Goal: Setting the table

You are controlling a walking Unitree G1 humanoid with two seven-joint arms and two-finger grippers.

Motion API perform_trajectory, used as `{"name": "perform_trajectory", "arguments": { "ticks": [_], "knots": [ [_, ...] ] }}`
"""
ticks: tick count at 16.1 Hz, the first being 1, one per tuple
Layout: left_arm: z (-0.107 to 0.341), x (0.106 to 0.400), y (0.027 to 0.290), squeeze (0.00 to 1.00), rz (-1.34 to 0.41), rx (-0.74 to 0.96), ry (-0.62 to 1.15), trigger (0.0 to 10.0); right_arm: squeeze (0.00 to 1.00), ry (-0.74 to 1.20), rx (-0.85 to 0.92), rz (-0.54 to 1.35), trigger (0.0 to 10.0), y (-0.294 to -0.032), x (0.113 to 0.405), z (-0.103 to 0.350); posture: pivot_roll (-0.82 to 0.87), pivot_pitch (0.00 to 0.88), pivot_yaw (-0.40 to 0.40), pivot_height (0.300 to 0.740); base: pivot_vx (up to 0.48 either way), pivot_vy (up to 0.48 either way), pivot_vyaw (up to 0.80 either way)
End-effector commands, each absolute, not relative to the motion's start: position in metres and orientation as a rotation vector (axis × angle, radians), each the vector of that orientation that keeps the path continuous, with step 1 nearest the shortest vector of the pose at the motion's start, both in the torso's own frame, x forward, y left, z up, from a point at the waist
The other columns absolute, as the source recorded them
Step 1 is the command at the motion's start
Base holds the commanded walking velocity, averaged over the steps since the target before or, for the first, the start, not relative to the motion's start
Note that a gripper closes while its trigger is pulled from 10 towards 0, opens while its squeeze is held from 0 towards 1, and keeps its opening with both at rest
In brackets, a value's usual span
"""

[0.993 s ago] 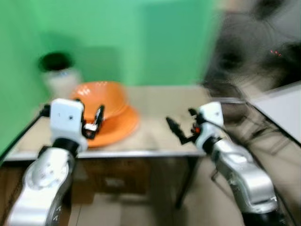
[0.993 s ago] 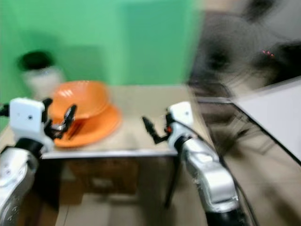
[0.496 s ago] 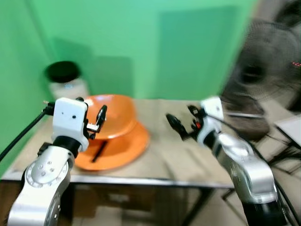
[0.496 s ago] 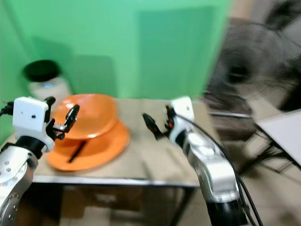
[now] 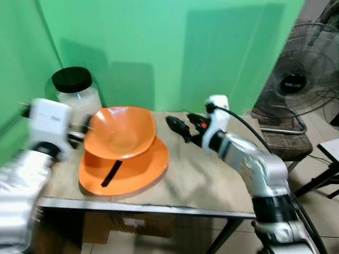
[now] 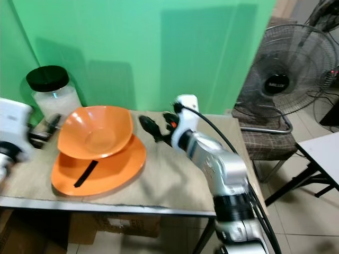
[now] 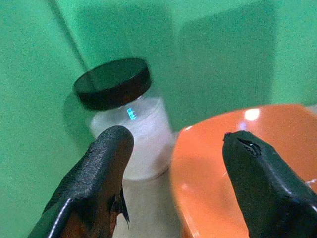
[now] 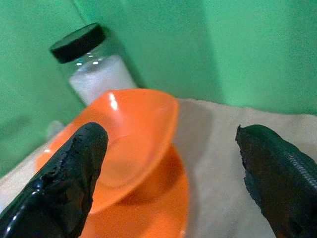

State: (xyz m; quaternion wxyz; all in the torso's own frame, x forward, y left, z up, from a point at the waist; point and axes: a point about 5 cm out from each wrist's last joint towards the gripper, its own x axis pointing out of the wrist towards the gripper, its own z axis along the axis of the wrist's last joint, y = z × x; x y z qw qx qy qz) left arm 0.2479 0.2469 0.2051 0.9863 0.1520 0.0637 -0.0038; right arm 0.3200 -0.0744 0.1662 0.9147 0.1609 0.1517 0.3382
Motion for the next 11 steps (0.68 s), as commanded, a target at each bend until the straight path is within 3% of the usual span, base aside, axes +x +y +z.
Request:
{"name": "perform_trajectory", "arguments": {
  "ticks": [1,2,5,7,10,11],
  "knots": [
    [0.204,0.25,0.258,0.82,-0.025,0.256,0.169,10.0,1.0,0.343,0.353,0.701,10.0,-0.07,0.324,0.167,0.07,0.0,-0.008,0.74,0.0,0.0,0.0],
    [0.204,0.253,0.267,1.0,-0.066,0.205,0.207,10.0,1.0,0.381,0.374,0.701,10.0,-0.064,0.33,0.166,0.07,0.0,-0.007,0.74,0.0,0.0,0.0],
    [0.193,0.263,0.276,1.0,-0.207,0.149,0.283,10.0,1.0,0.461,0.491,0.688,10.0,-0.05,0.34,0.16,0.06,0.0,0.006,0.74,0.0,0.0,0.0],
    [0.188,0.268,0.284,1.0,-0.206,0.052,0.298,10.0,1.0,0.494,0.547,0.7,10.0,-0.04,0.342,0.158,0.06,0.0,0.007,0.74,0.0,0.0,0.0],
    [0.175,0.274,0.295,0.95,-0.232,-0.204,0.329,10.0,1.0,0.561,0.607,0.742,10.0,-0.025,0.339,0.151,0.07,0.0,-0.001,0.74,0.0,0.0,0.0],
    [0.17,0.276,0.297,0.4,-0.24,-0.269,0.337,10.0,1.0,0.59,0.632,0.754,10.0,-0.021,0.338,0.149,0.07,0.0,-0.002,0.74,0.0,0.0,0.0]
  ]
}}
